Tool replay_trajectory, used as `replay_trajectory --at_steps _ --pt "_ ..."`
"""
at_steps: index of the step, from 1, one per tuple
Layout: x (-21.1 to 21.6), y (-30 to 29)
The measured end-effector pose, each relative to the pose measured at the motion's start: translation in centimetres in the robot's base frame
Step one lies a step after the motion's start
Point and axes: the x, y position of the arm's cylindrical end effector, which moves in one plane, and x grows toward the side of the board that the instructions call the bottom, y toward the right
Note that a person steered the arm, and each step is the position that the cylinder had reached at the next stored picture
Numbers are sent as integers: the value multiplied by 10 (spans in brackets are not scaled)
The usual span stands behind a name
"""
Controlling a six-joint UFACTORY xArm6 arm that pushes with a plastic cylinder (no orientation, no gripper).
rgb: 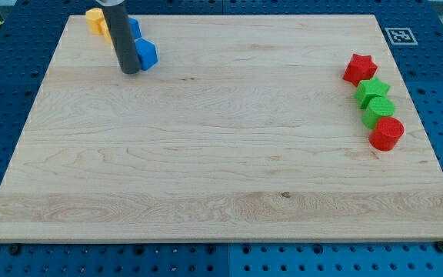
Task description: Place the blue cube vertically below the yellow heart
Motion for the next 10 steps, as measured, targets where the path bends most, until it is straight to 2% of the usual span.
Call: replay_trajectory --at_steps 2,5,8,10 --pt "2 64" --pt "-22 70" --pt "-26 7" --pt "-45 -18"
